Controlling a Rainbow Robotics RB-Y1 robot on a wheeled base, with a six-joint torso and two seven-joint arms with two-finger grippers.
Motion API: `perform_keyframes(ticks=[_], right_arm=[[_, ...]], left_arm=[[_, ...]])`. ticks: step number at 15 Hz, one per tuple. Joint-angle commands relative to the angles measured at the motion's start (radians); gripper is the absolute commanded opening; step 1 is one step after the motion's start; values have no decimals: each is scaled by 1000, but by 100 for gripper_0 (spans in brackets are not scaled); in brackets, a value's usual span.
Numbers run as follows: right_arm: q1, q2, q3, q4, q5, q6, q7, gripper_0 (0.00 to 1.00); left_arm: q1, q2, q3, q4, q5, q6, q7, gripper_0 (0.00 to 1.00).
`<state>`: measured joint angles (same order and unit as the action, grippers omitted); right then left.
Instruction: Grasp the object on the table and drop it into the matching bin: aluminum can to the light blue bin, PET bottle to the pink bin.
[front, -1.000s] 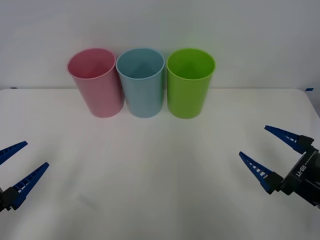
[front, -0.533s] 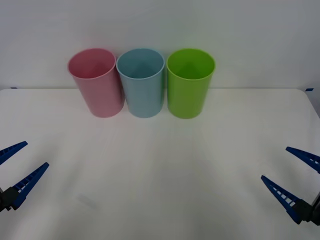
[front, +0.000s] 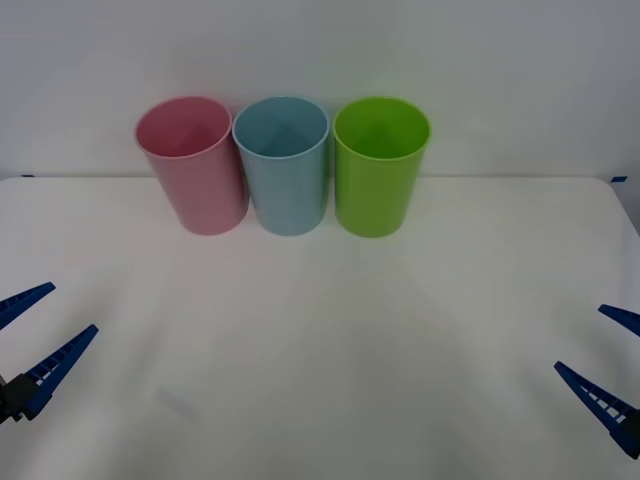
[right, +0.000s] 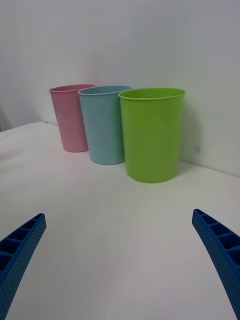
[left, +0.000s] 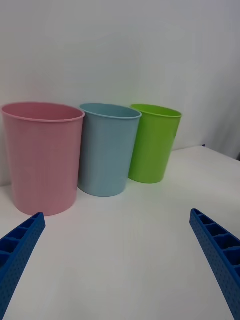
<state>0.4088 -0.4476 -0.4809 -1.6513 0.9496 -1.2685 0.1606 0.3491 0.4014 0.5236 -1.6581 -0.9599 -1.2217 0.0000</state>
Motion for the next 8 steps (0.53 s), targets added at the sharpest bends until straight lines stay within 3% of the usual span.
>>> perform_keyframes(ticks=[1, 8], right_arm=[[8, 0, -5, 2, 1, 4, 0, 100], [13, 0, -2, 1, 31, 8, 0, 100]], left_arm=[[0, 0, 0, 0, 0, 0, 0, 100], [0, 0, 0, 0, 0, 0, 0, 100]])
